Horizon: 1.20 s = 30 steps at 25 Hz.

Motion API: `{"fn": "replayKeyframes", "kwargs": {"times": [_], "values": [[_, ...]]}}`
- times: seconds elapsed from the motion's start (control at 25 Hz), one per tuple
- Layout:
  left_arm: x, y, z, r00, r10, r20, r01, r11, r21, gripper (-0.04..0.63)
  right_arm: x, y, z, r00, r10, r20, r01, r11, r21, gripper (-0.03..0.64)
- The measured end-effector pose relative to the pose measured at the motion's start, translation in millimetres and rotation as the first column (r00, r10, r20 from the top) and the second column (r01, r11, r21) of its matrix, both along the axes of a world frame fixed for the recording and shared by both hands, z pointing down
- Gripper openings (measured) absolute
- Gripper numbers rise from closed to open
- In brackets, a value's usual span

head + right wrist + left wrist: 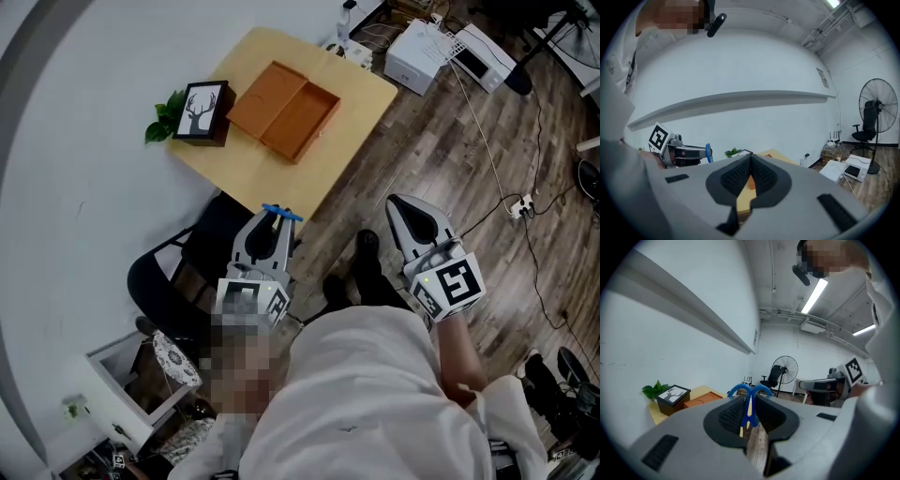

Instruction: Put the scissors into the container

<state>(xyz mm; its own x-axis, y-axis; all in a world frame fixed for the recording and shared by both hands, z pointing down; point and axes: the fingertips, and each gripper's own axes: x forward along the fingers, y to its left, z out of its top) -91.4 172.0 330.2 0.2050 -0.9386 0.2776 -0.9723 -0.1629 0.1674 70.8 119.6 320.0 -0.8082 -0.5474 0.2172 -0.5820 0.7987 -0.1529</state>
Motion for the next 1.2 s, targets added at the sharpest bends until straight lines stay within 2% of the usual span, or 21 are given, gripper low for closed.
{"fn": "replayKeyframes", "kwargs": {"times": [0.4,0.56,0.8,0.92,1.2], "values": [[20,-65,1,0.997,-0.049,0.054,0.051,0.998,-0.036,0.075,6,-76,8,0.997,-0.080,0.006,0.080,0.997,-0.008,-0.002],[24,-86,2,0.996,-0.075,0.044,0.077,0.996,-0.034,0.075,7,-96,14,0.993,-0.118,-0.002,0.118,0.993,-0.020,-0.002],[35,-107,5,0.995,-0.085,0.049,0.087,0.996,-0.038,0.075,7,-108,21,0.985,-0.171,0.004,0.171,0.984,-0.047,-0.002],[37,-112,9,0.995,-0.084,0.054,0.087,0.994,-0.063,0.075,5,-111,23,0.982,-0.187,0.014,0.187,0.980,-0.068,-0.002],[22,-124,20,0.992,-0.104,0.077,0.112,0.988,-0.110,0.075,-12,-122,35,0.977,-0.211,0.023,0.213,0.971,-0.108,-0.002]]}}
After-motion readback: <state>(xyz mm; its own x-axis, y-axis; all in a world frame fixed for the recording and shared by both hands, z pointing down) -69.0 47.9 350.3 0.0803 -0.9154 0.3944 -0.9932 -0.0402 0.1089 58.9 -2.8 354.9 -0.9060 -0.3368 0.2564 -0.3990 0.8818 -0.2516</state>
